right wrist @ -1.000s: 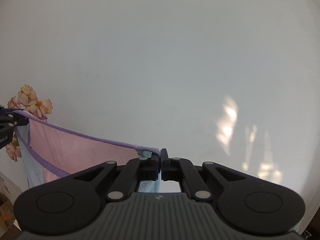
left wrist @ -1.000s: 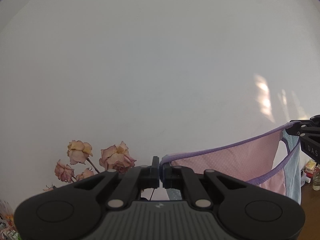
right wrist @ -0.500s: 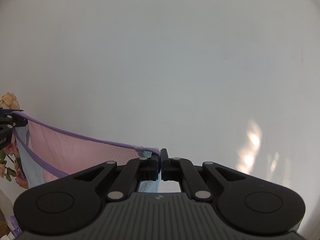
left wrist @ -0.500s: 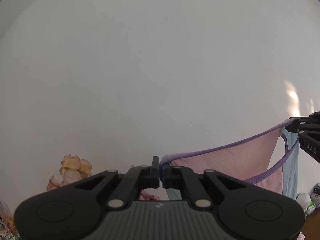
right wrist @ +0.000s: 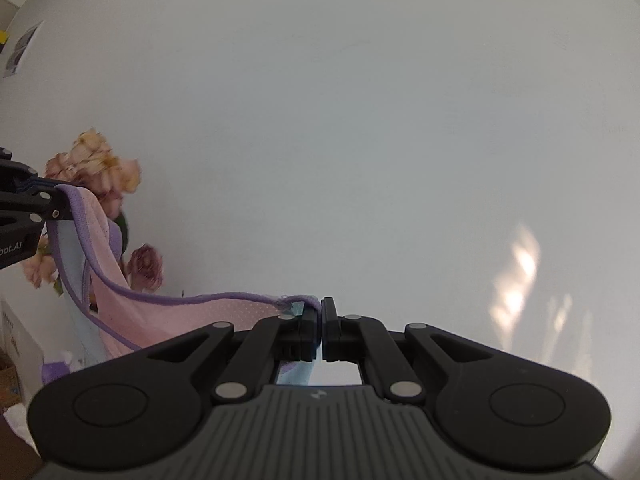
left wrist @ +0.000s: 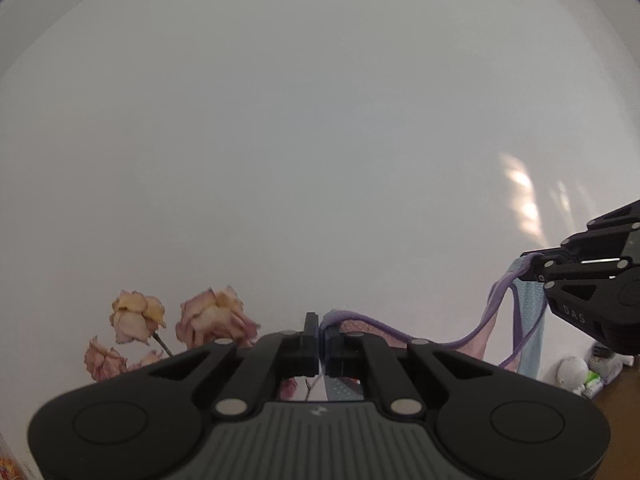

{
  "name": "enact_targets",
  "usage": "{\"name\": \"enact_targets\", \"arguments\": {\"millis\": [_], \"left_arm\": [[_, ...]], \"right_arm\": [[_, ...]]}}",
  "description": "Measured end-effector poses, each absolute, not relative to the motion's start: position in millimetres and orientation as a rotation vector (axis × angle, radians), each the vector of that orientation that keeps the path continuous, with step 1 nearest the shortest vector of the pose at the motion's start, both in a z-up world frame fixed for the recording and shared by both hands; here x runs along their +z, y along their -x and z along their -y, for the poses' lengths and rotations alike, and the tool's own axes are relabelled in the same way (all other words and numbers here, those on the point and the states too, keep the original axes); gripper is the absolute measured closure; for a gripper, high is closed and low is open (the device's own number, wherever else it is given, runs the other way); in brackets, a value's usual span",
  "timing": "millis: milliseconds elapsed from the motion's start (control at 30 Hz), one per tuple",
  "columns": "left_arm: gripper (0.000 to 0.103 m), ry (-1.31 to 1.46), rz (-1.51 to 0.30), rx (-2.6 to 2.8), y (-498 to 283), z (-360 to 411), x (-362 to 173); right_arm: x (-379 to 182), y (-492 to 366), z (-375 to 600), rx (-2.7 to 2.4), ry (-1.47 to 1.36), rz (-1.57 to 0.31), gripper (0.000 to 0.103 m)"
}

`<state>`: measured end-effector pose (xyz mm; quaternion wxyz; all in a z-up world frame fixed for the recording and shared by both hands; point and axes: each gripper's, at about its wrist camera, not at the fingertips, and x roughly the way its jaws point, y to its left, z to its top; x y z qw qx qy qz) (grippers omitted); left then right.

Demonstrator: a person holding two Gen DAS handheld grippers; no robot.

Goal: Fold clothes
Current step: 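Hold the garment high with both grippers, stretching it between them, then lower the garment flat onto the table and open both grippers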

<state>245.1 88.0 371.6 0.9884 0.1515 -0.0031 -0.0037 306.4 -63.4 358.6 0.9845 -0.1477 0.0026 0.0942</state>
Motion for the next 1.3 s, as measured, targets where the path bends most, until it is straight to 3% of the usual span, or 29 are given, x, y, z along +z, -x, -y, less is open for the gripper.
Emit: {"name": "enact_targets", "arguments": {"millis": [167, 500, 733, 1300], "left_arm": [[0.101, -0.309, -0.068, -0.124, -185.9, -86.5, 319.6], [0.101, -0.418, -0.292, -0.34, -55.6, -31.2, 163.0], [0.101, -0.337, -0.404, -0.297, 7.1, -25.5, 82.7], [0.097, -0.31, -0.469, -0.313, 79.8, -24.2, 27.1]], "right_arm": [[307.2, -249.6, 84.4, 0.256, 0.325, -0.065, 0.102], [161.3, -134.7, 140.2, 0.354, 0.283, -0.317, 0.102], [95.0, -55.9, 169.4, 0.364, 0.169, -0.401, 0.102], [25.9, 30.6, 193.2, 0.32, -0.024, -0.479, 0.101]]}}
